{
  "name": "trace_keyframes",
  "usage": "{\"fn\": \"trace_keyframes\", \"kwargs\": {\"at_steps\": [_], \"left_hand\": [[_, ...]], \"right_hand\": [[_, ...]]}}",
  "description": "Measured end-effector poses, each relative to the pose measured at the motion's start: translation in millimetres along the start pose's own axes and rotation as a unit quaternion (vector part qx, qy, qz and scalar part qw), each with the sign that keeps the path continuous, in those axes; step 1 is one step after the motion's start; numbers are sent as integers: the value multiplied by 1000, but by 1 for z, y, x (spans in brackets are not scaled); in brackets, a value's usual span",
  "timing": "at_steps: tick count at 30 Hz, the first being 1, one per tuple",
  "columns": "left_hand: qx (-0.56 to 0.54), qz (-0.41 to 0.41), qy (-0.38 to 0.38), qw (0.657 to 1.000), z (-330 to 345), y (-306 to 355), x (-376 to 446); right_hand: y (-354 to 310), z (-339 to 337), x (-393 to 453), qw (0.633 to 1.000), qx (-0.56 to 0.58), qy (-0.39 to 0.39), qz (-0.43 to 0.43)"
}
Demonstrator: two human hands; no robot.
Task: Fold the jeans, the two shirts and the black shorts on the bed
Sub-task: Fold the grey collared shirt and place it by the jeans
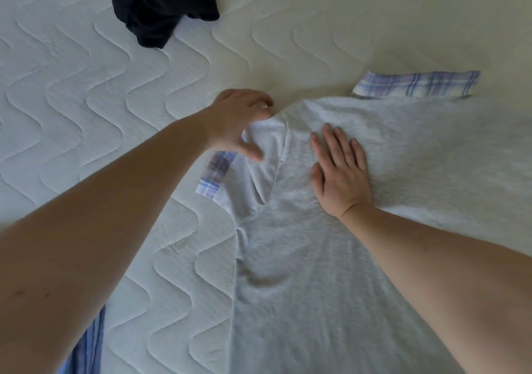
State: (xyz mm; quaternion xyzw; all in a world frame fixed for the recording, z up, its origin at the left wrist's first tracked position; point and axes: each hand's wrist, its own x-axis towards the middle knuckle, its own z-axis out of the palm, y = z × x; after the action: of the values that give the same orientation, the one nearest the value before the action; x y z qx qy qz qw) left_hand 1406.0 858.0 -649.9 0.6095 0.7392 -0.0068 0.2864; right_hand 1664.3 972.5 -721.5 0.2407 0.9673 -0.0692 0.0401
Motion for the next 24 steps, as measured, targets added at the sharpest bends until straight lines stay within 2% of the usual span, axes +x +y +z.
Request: {"fn": "trace_keyframes", "kwargs": {"at_steps": [3,6,9,12,16,19,20,21,22,24], "left_hand": [[-32,10,4,999,-3,3,-8],[-144,-55,-35,987,0,10,-25],[-265,-112,-41,957,10,9,-48],[-302,-196,31,932,21,7,-67],[-430,-301,159,836,34,8,-90],[-413,-339,213,818,39,8,-107],[-423,-357,226,802,40,9,-113],[-466,-378,237,764,42,7,-117],[-539,-404,244,698,44,7,-121],[-672,-465,224,531,48,10,-129]], "right_hand": [[0,-1,0,1000,-3,-5,3],[0,-2,1,1000,-3,-9,1],[0,-3,1,1000,3,-2,-1],[0,-3,1,1000,4,-5,-2],[0,-3,0,1000,3,-5,-5],[1,-3,0,1000,2,-5,-7],[1,-3,0,1000,3,-3,-7],[1,-3,0,1000,6,-3,-6],[1,-2,0,1000,8,-4,-4],[1,-2,0,1000,10,-5,-2]]}}
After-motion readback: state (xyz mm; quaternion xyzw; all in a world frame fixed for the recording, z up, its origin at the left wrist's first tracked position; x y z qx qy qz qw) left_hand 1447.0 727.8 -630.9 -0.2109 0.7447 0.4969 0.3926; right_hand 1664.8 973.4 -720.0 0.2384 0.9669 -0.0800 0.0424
